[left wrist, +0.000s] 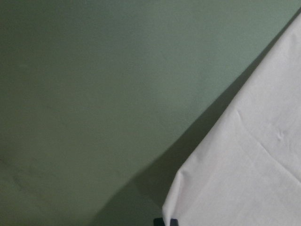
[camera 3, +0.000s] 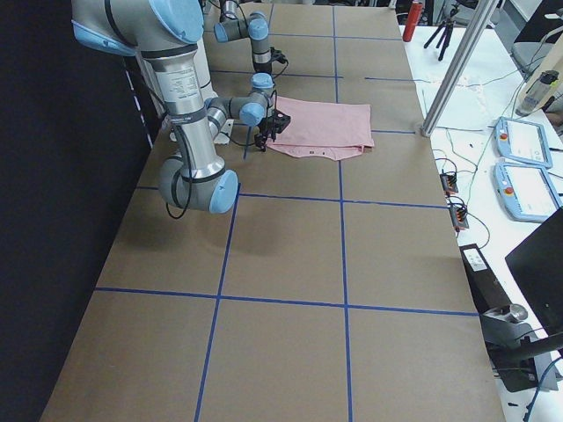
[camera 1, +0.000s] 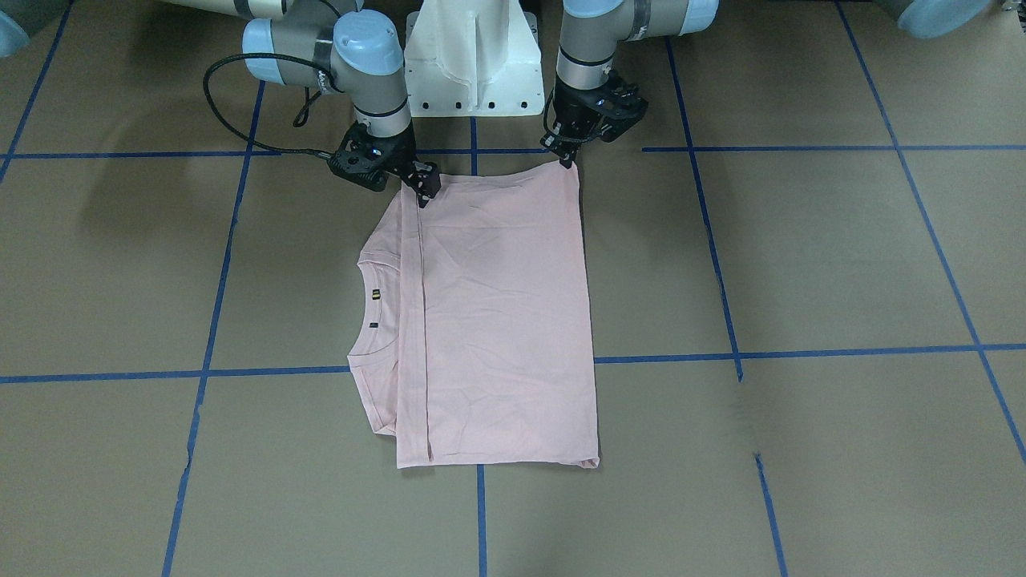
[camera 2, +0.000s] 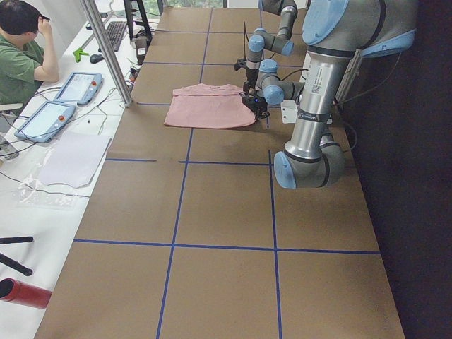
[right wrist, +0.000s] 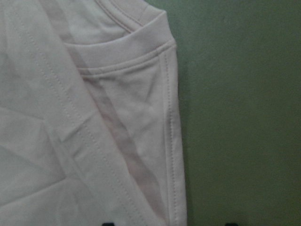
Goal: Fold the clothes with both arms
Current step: 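Grasp the shirt's two near corners with both grippers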
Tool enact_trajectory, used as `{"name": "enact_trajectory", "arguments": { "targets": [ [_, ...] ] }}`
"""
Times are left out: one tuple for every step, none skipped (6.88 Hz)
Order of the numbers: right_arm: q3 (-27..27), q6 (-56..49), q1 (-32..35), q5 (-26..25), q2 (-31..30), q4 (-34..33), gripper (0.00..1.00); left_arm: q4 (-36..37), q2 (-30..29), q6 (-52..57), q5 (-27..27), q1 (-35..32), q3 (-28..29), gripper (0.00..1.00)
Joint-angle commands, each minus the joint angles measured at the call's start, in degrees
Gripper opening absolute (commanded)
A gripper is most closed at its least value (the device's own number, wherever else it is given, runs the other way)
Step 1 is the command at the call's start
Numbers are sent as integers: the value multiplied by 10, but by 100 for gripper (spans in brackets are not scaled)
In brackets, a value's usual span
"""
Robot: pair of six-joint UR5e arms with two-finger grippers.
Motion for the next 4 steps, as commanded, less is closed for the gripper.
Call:
{"name": "enact_trajectory", "arguments": {
  "targets": [
    [3,0,1,1,3,0,52,0,1,0,0,-1,0,0],
    [5,0,4,3,4,0,48,0,2,0,1,-1,0,0],
    [6,-1,5,4,4,0,41,0,3,0,1,-1,0,0],
    [6,-1,7,4,5,0,24,0,2,0,1,-1,1,0]
  ]
}}
